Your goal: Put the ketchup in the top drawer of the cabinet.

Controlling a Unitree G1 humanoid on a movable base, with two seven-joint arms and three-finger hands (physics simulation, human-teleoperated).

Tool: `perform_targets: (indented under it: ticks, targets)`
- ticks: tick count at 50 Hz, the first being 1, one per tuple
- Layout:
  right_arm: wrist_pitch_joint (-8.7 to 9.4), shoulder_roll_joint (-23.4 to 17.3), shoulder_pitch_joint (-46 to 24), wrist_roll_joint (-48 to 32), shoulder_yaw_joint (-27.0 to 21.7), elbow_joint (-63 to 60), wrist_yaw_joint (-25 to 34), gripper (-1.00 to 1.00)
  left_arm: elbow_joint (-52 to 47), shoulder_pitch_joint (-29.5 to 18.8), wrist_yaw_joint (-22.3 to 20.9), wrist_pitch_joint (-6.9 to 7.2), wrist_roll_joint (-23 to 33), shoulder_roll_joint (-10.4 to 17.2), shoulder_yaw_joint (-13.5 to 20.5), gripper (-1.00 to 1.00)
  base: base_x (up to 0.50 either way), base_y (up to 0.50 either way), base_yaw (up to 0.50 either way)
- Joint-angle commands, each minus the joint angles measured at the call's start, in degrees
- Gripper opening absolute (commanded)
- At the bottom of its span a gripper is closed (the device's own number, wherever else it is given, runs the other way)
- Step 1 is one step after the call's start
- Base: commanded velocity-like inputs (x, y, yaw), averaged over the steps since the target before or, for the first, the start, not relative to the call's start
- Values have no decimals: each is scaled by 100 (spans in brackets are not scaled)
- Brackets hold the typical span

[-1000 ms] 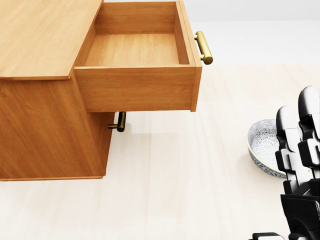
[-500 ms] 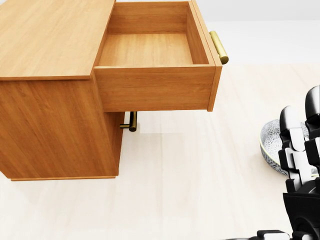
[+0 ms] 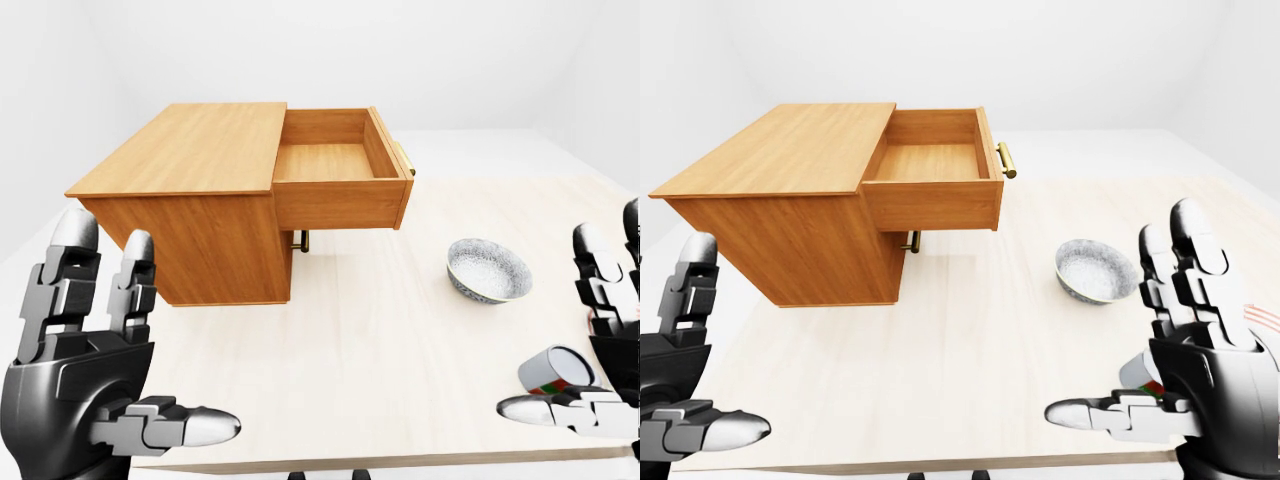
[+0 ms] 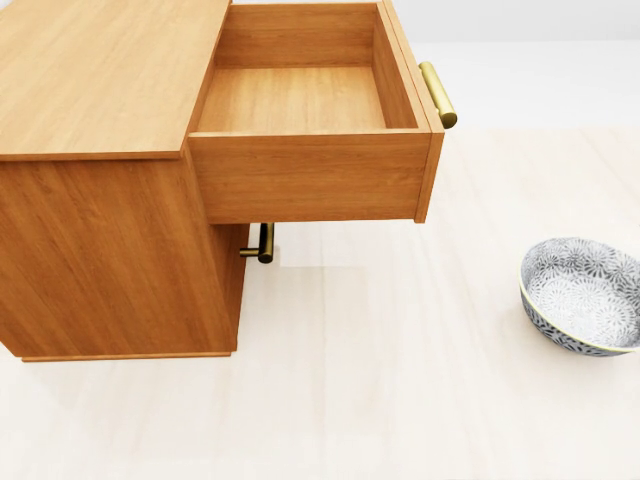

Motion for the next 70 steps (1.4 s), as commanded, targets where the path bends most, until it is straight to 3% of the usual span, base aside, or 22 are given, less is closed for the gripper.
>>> perform_targets:
  ticks: [1,2,3,7,8,18,21,27,34,37,41,54,60,70]
  targets:
    - [0,-1410,555,2041,-2312,-108,-100,100,0,-58,-75,0,198,-142,-47,100,0,0,0]
    - [0,-1396,517,2047,-2368,-108,-51,100,0,-58,-87,0,210,-156,-47,100,0,0,0]
    - [0,-1371,520,2167,-2810,-109,190,100,0,1,-89,0,223,-141,-78,100,0,0,0]
    - [0,-1267,502,2261,-3546,-109,766,100,0,54,-48,0,179,-77,-87,100,0,0,0]
    - [0,-1288,546,2308,-3913,-109,988,100,0,38,-37,0,165,-69,-76,100,0,0,0]
    - [0,-1135,122,1607,-5300,-109,2851,100,0,46,16,0,100,-8,-67,100,0,0,0]
    - [0,-1065,79,1149,-5377,-109,3178,100,0,61,2,0,58,-4,-29,100,0,0,0]
    - [0,-837,-293,-93,-5623,-108,3178,100,0,18,72,0,-94,68,76,100,0,0,0]
    - [0,-619,-1042,-2368,-5614,-108,3178,100,0,17,115,0,-200,130,134,100,0,0,0]
    - [0,-717,-1454,-3297,-5646,-108,3178,100,0,-24,121,0,-227,125,176,100,0,0,0]
    - [0,-876,-1715,-3967,-5732,139,3178,100,0,-30,91,0,-215,91,191,100,0,0,0]
    - [0,-693,-1810,-4461,-5659,944,3178,100,0,-38,116,0,-137,84,136,100,0,0,0]
    - [0,-390,-1724,-4555,-5250,1349,3178,100,0,-60,109,0,-109,63,140,100,0,0,0]
    - [0,-271,-1716,-5038,-4456,1759,3178,100,0,-104,46,0,3,-33,150,100,0,0,0]
